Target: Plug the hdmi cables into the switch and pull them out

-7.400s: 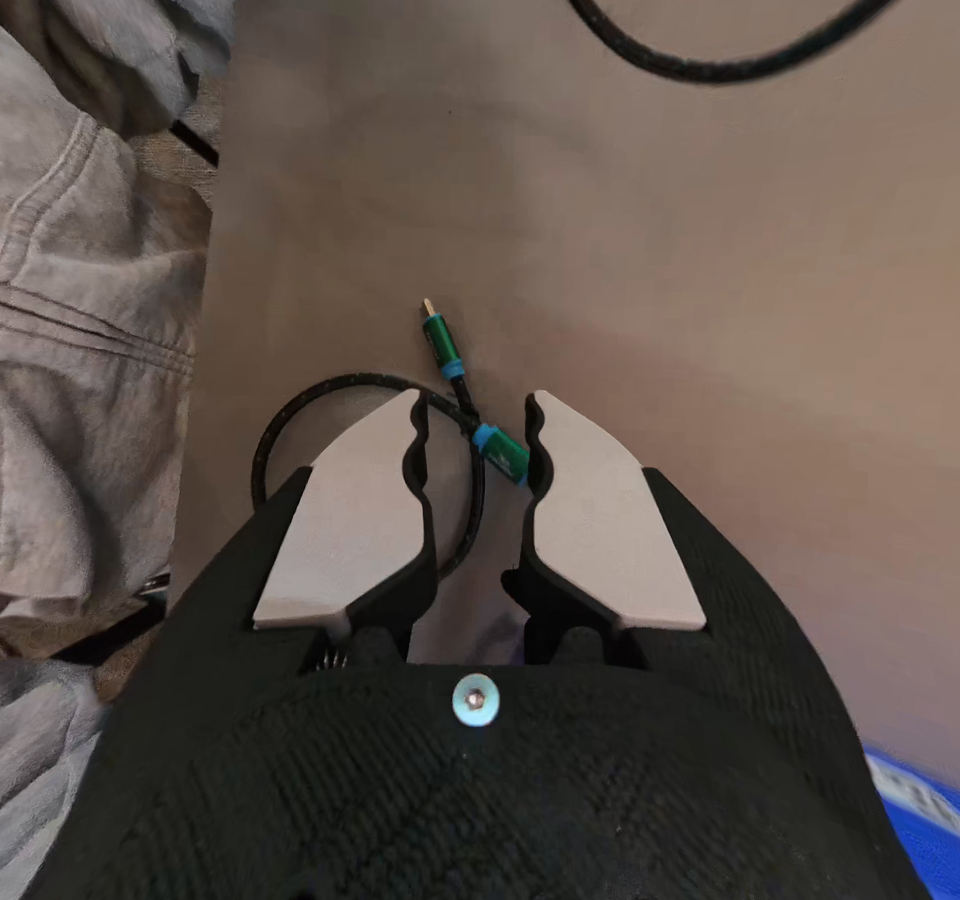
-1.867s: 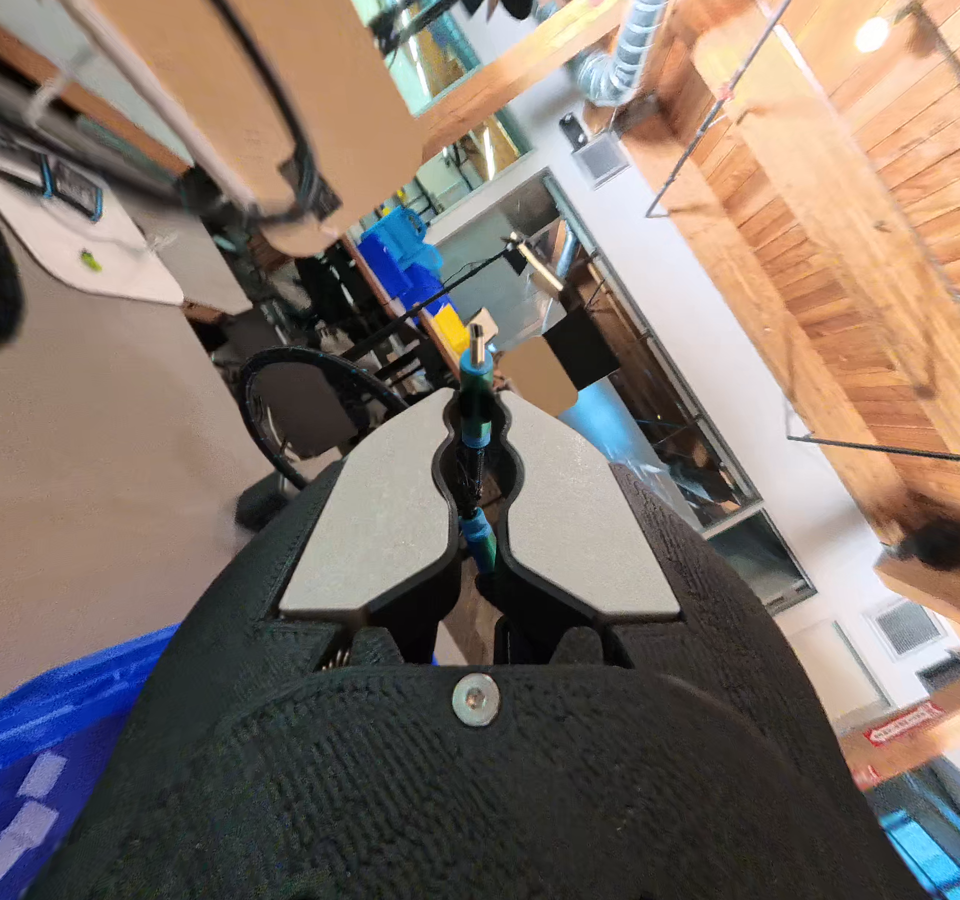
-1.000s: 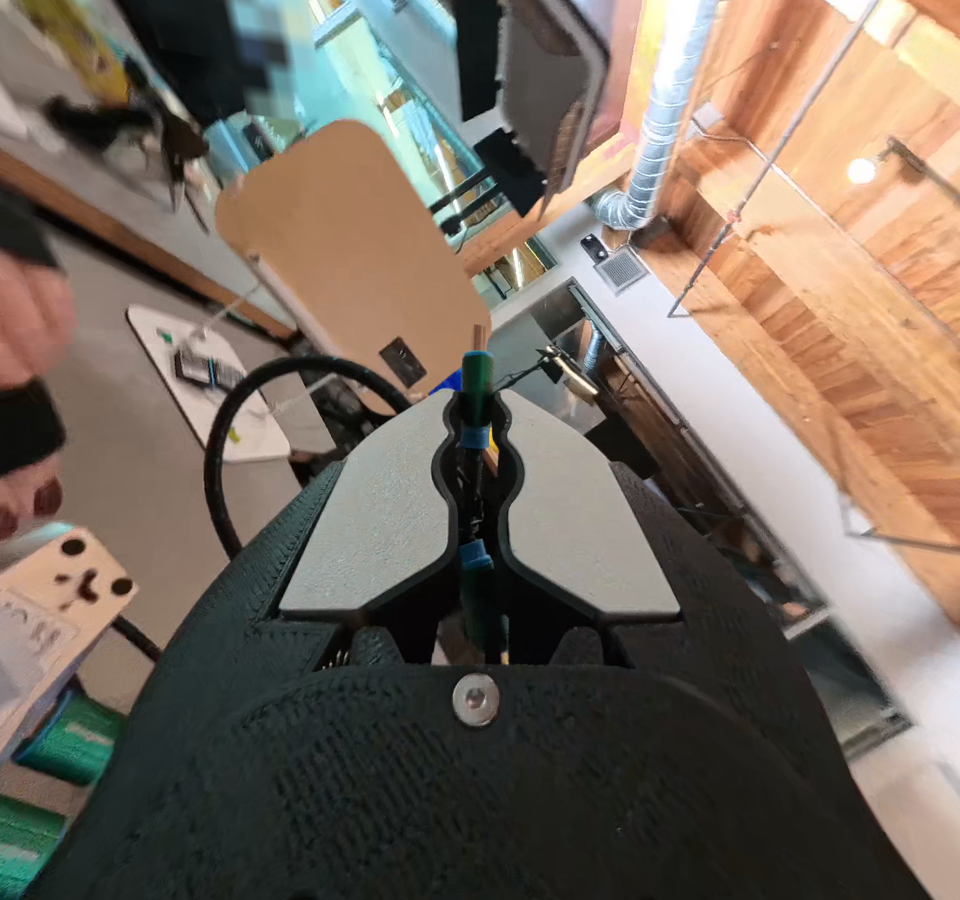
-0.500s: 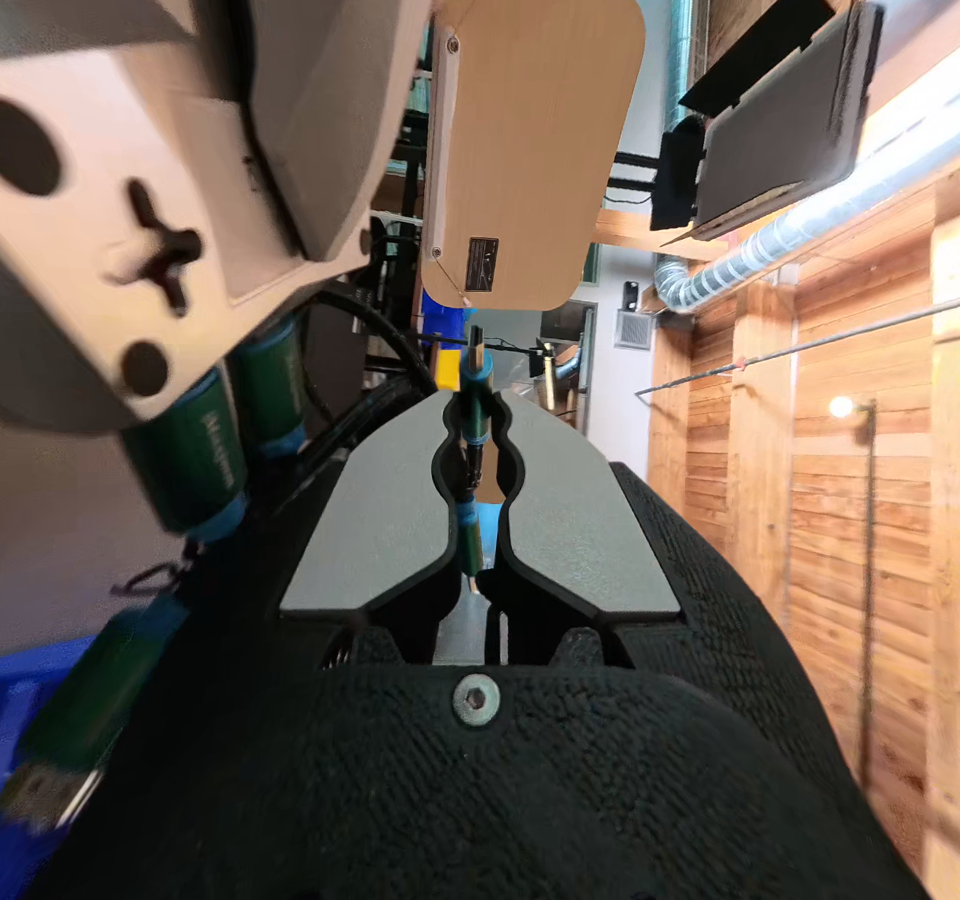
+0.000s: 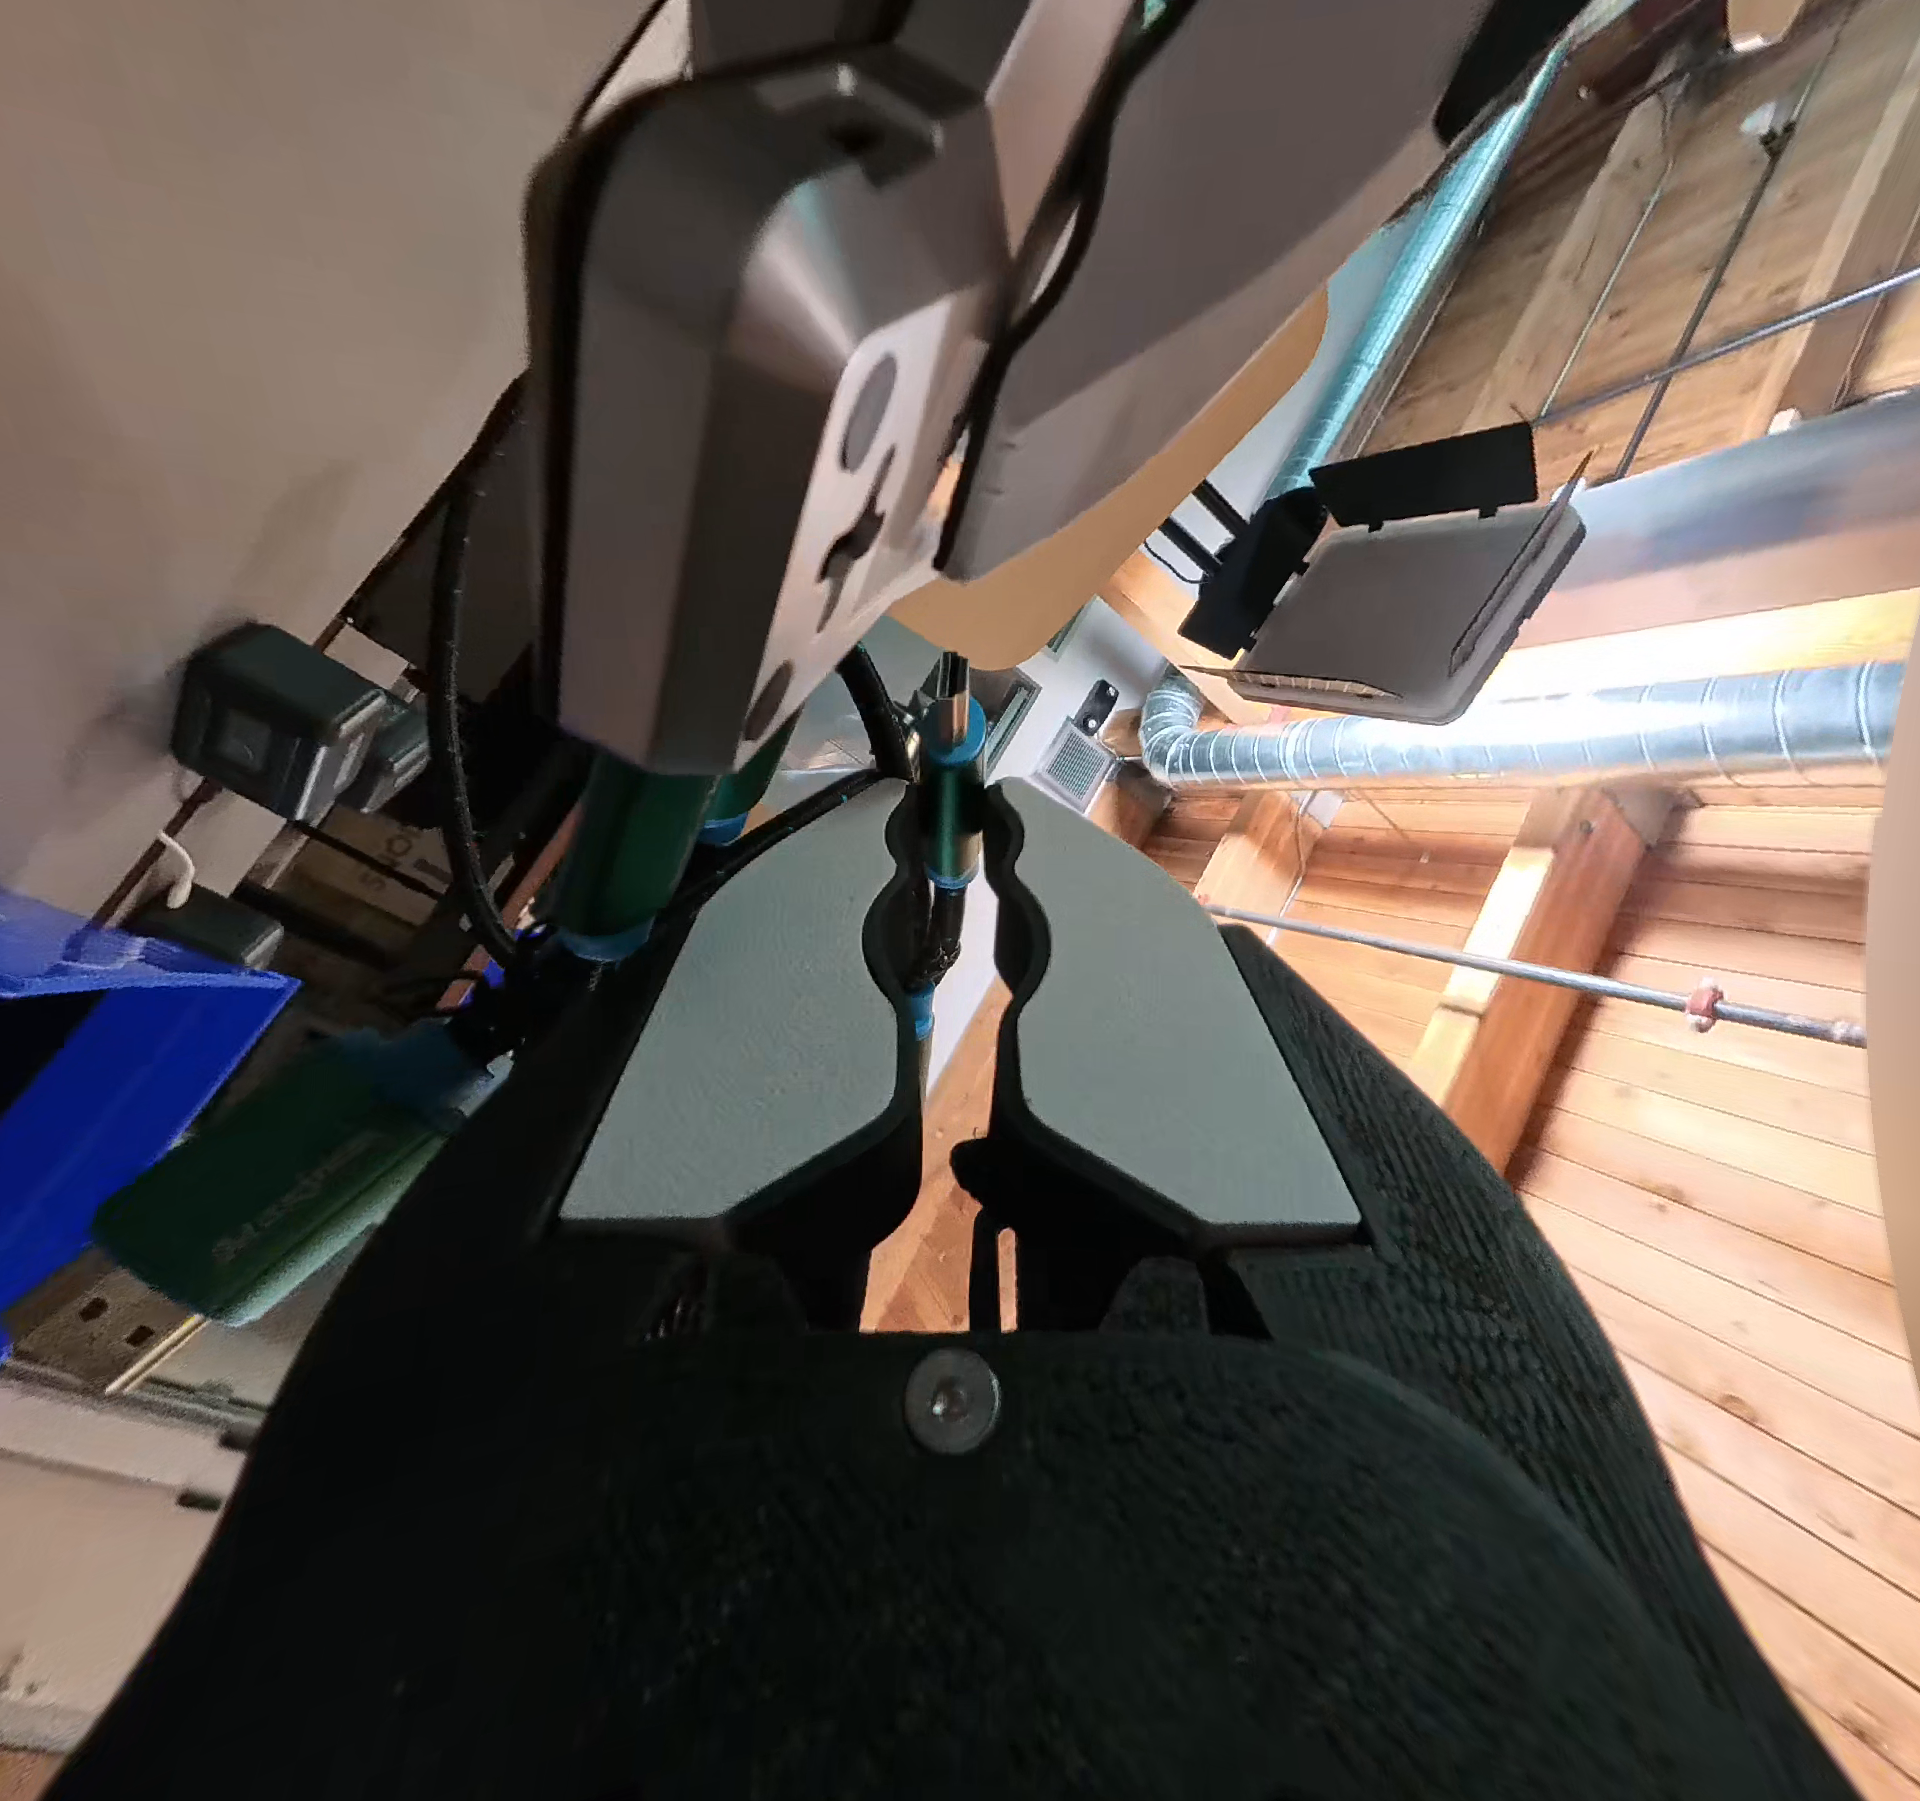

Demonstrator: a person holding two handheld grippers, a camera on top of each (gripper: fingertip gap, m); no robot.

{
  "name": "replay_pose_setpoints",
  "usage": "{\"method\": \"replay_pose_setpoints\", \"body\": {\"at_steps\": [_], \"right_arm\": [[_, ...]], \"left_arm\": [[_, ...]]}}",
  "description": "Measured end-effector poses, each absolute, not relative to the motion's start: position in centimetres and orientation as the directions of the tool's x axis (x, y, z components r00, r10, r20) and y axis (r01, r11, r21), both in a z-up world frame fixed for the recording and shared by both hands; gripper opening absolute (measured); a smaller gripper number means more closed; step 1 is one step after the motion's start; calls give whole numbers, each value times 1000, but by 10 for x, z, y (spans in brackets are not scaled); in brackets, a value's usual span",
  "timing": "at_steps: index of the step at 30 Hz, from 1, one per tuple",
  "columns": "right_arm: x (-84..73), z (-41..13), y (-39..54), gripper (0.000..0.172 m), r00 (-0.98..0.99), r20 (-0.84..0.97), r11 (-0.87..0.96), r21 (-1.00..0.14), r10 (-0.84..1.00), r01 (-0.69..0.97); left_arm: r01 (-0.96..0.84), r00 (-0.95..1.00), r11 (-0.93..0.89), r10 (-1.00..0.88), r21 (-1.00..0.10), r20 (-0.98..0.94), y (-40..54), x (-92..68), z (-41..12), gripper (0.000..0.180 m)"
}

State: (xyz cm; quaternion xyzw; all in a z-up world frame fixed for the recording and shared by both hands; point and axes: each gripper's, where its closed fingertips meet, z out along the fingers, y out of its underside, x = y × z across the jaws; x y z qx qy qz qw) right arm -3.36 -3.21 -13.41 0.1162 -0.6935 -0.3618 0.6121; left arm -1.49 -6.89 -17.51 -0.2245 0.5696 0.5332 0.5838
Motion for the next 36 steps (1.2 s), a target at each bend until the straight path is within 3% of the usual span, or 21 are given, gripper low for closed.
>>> {"method": "replay_pose_setpoints", "body": {"at_steps": [4, 10, 14, 18, 22, 27, 33, 36], "right_arm": [[-32, -125, -29, 9, -158, 811, 756, 583, -563, 299], [-5, -54, -4, 10, 139, 930, 872, 257, -340, 416], [24, -12, 10, 9, 288, 872, 848, 225, -395, 481], [53, 14, 42, 10, 391, 861, 844, 79, -326, 531], [54, -19, 98, 10, 256, 903, 744, 97, -345, 661], [26, -86, 125, 11, 99, 952, 722, 148, -289, 676], [6, -88, 135, 10, 188, 966, 771, 17, -176, 636], [1, -83, 145, 10, 250, 966, 800, -96, -69, 592]], "left_arm": [[-888, -174, 350, 346, 299, -922, -68, -17, -174, 24], [-906, -175, 320, 310, 276, -934, -63, -35, -182, 24], [-915, -171, 306, 298, 264, -939, -63, -42, -186, 23], [-931, -110, 304, 293, 201, -950, -65, -52, -183, 23], [-931, -4, 340, 359, 135, -933, -76, -48, -158, 24], [-880, 158, 474, 380, 45, -911, -93, -29, -133, 23], [-771, 306, 634, 290, -57, -907, -112, -12, -122, 23], [-737, 288, 674, 254, -44, -923, -116, 2, -128, 23]]}}
